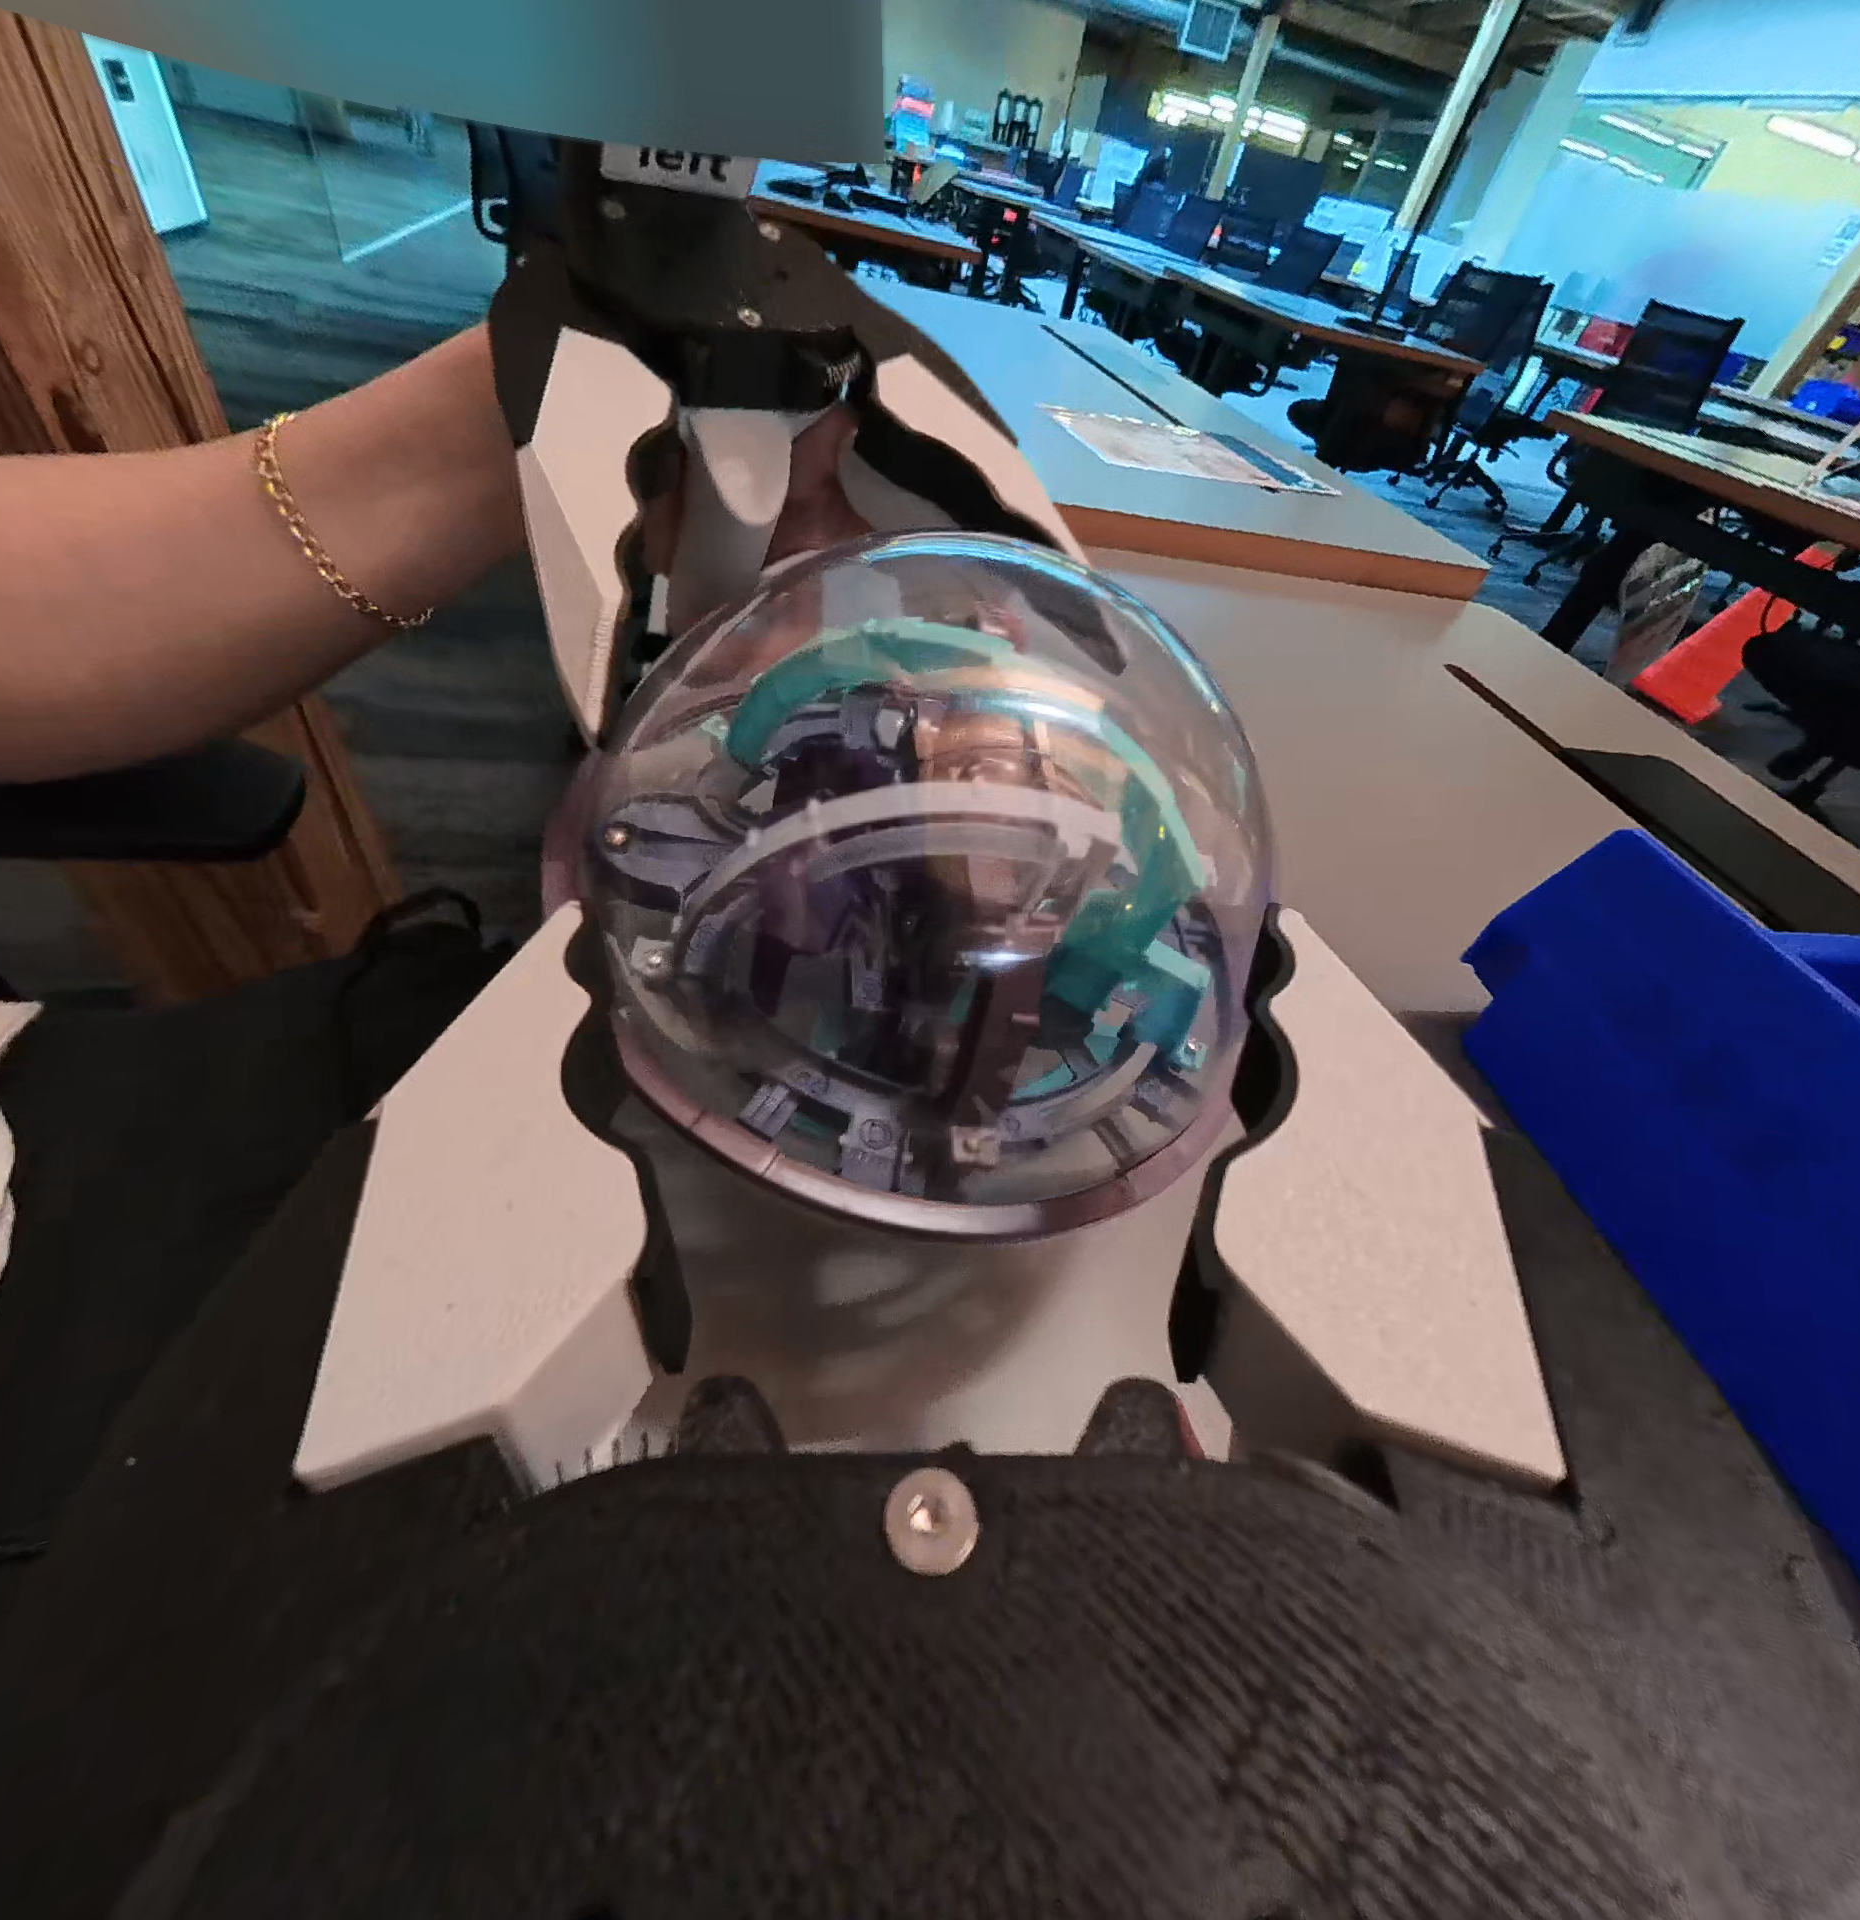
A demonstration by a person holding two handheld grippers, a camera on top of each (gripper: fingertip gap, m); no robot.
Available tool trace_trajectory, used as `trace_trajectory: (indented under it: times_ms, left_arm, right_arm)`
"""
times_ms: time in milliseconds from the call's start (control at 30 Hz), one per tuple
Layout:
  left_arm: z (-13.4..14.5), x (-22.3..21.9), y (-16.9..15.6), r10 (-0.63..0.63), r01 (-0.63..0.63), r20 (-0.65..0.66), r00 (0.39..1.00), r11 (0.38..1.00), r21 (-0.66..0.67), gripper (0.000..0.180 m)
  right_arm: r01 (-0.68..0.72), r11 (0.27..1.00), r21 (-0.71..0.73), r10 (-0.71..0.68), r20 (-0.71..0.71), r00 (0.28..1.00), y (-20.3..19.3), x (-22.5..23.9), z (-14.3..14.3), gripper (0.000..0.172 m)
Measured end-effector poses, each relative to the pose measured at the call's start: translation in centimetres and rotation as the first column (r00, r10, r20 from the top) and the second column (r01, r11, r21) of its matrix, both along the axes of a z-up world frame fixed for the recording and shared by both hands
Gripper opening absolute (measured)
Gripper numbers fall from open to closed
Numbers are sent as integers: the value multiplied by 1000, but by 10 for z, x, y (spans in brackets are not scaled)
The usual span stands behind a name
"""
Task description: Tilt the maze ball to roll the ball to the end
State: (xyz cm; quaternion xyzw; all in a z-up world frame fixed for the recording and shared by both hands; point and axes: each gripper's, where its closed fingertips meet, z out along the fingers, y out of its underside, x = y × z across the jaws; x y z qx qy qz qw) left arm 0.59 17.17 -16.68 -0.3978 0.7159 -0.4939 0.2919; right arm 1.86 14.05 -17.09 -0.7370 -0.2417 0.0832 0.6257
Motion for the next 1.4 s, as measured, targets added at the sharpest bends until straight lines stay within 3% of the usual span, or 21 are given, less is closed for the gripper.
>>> trace_trajectory:
  times_ms: [33,133,300,500,900,1067,1267,1400]
  left_arm:
    - [0,1,3,15,-15,-11,1000,999,-30,129]
    - [0,6,9,49,-52,-32,998,994,-95,128]
    - [-1,11,10,77,-86,-67,995,985,-150,129]
    - [-1,15,11,101,-116,-88,991,975,-189,129]
    - [0,20,8,151,-168,-108,983,972,-166,129]
    - [-4,20,2,176,-202,-166,970,968,-150,129]
    - [-11,13,-6,184,-202,-227,956,978,-59,126]
    - [-10,3,-7,113,-111,-179,977,994,22,119]
  right_arm:
    - [8,1000,-1,-8,0,1000,1,2,0,117]
    - [18,1000,21,-18,14,1000,2,2,2,116]
    - [1,1000,10,-3,131,991,-1,-2,-4,134]
    - [73,997,27,-77,180,981,9,9,-9,128]
    - [78,997,-13,-75,134,988,7,16,-13,129]
    - [54,997,45,-59,107,993,3,1,10,134]
    - [96,995,39,-103,324,941,10,10,-11,147]
    - [36,998,55,-52,328,943,4,13,-15,147]
